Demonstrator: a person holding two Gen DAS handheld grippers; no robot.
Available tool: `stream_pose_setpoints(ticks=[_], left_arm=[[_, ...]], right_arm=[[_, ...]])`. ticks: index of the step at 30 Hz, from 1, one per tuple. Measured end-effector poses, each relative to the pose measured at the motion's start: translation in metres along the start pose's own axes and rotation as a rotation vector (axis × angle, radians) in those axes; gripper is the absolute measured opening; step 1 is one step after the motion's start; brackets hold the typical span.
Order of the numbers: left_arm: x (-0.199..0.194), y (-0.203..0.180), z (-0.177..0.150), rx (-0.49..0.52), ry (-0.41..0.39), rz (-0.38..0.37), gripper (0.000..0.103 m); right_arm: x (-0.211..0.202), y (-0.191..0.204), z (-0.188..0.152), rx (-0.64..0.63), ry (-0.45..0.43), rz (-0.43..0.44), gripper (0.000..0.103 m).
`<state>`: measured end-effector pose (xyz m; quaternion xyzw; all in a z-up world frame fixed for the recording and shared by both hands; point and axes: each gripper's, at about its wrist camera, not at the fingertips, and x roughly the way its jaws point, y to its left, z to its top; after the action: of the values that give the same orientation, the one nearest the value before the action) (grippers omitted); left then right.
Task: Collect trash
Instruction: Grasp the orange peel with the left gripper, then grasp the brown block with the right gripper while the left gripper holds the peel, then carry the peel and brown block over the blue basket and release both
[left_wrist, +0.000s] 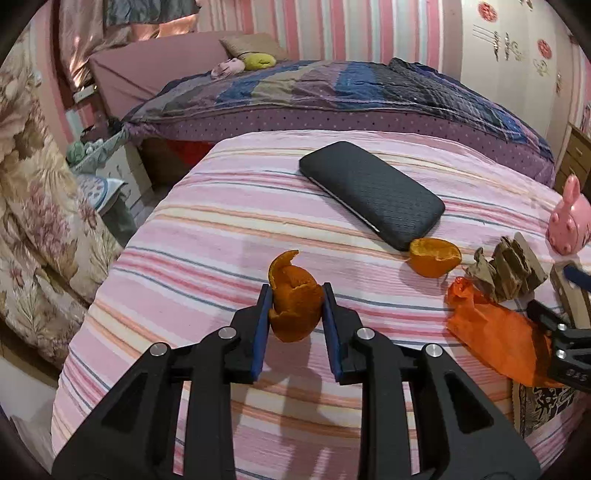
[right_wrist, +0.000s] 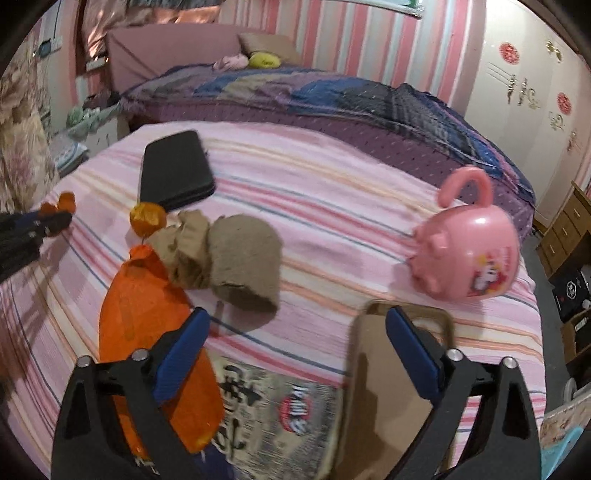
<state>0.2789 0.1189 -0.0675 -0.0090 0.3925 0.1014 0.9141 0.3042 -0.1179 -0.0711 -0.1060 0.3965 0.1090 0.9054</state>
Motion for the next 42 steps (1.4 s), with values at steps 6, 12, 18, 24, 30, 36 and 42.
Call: stream_pose_setpoints(ticks=[6,12,18,24,30,36,42], left_arm=[[-0.004,0.006,0.001,-0.027,-0.002,-0.015,0.025],[-0.011,0.003,0.0,-0.012,-0.011,-0.02,0.025],[-0.021,-0.003,0.001,-0.007,-0.017,-0.037,0.025],[-0.036,-0.021,-0.003,0.027,-0.031,-0.057,0.025],[-0.057,-0.047,-0.01,0.06,-0.057,-0.088,0.025],[-0.081,-0.077,-0.024,0.111,-0.09,-0.12,0.025],[-0.103,-0.108,-0.041,0.145,-0.111,-0.195,0.026]], right_arm=[[0.018,0.017,0.007,-0.021,0.029,0.026,0.062],[0.026,0.024,0.009,-0.035,0.02,0.066,0.038],[0.007,0.012,0.002,0.009,-0.045,0.043,0.036],[-0.032,-0.018,-0.017,0.062,-0.096,0.004,0.037],[-0.079,-0.055,-0.045,0.103,-0.118,-0.066,0.037],[-0.12,-0.088,-0.08,0.158,-0.145,-0.122,0.037],[-0.149,-0.116,-0.113,0.215,-0.166,-0.152,0.037]])
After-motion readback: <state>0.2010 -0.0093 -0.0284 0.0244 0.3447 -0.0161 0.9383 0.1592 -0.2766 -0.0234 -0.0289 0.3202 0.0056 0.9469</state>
